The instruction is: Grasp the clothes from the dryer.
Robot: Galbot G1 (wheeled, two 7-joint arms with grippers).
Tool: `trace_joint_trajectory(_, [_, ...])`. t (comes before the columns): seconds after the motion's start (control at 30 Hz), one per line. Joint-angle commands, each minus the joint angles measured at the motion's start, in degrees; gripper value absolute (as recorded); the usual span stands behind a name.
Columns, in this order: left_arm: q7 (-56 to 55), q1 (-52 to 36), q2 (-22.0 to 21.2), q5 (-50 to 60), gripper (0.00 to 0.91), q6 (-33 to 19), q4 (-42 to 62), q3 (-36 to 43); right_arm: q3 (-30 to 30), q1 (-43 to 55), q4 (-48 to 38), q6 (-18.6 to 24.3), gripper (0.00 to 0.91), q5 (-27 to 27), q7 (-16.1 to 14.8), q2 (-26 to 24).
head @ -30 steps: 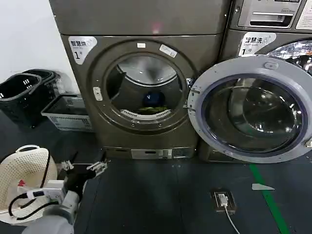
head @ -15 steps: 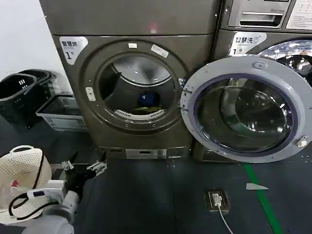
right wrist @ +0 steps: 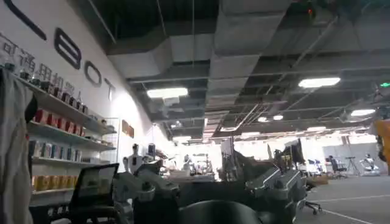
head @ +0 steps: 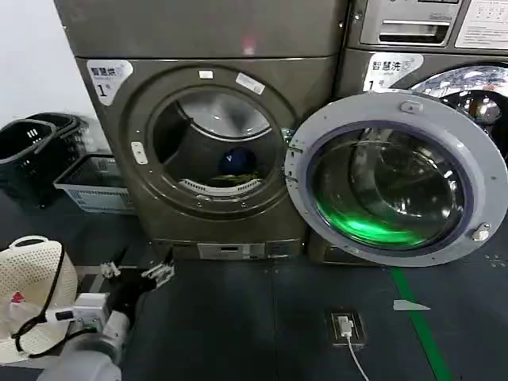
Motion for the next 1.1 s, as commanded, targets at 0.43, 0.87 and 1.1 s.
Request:
trace_joint_trajectory(0.43, [0.92, 0.01, 0.00, 0.02, 0.907, 2.81, -0.18, 0.54, 0.33, 0.07, 0.04, 1.95, 0.907, 2.03, 1.95, 0.21])
trace_joint_trajectory(0.87, [0.98, 0.33, -0.02, -0.47, 0.907, 2.81, -0.74, 0.48, 0.54, -0.16, -0.33, 2.29, 0.907, 2.99, 2.35, 0.22])
trace_joint_trajectory(1.1, [0.44, 0.29, -0.19, -0.31, 0.907, 2.81, -0.77, 0.40, 0.50, -0.33, -0.86, 4.05, 0.907, 3.20, 2.37, 0.28])
